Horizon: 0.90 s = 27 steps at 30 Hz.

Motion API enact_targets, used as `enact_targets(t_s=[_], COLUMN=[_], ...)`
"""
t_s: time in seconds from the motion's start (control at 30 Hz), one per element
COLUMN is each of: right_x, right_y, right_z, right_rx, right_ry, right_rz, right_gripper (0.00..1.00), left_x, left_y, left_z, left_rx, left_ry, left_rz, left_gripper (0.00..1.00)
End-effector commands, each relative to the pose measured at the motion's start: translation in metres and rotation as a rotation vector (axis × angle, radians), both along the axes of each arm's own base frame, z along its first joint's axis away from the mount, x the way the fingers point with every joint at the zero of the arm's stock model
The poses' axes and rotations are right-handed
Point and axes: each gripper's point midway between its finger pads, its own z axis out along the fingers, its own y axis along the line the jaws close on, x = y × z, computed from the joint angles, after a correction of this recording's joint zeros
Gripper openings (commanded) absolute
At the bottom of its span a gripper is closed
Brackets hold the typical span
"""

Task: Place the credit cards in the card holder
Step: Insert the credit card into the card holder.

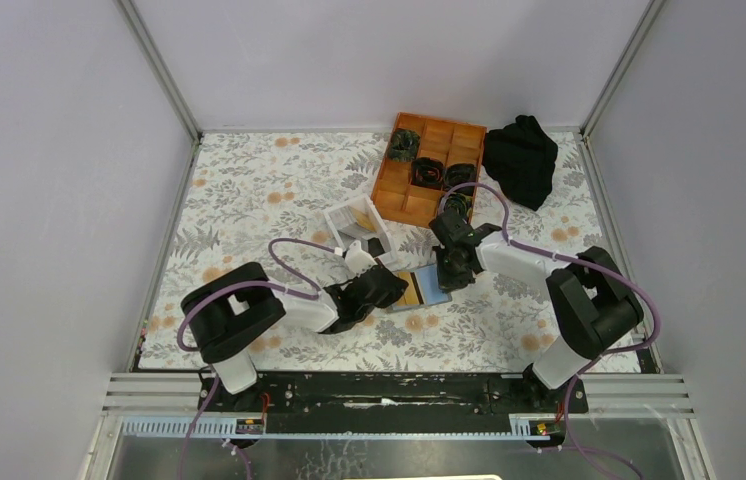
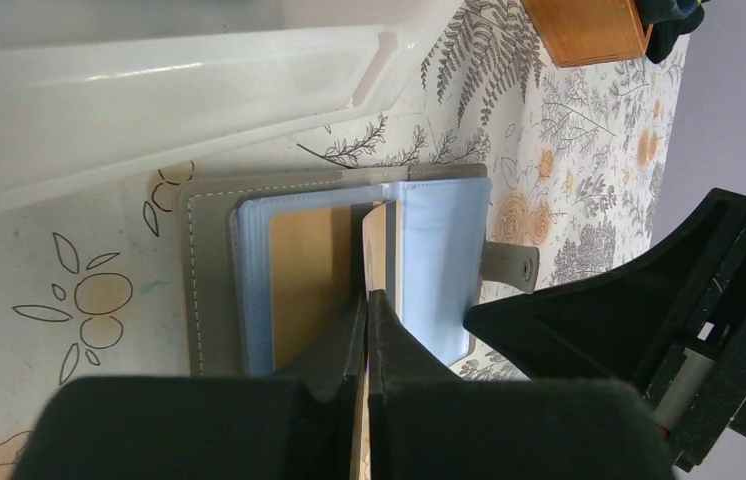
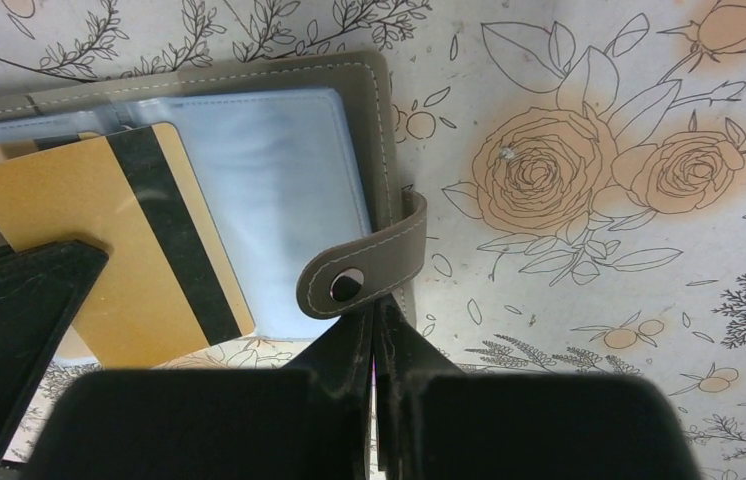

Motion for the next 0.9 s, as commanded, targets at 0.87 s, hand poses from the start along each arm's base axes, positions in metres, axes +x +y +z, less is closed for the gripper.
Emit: enact_targets(t_s=[0.87], right_x=[-0.005], right_y=[-0.010], right_z=[-0.011], right_rx=[-0.095], right_ry=[0.054], right_rz=[-0.022], right_gripper=[0.00], left_x=[-0.041], left_y=[0.031], left_z=[-0.073], left_rx=[0.249], left_ry=[0.174], left_rz=[0.004], left_gripper=[0.00])
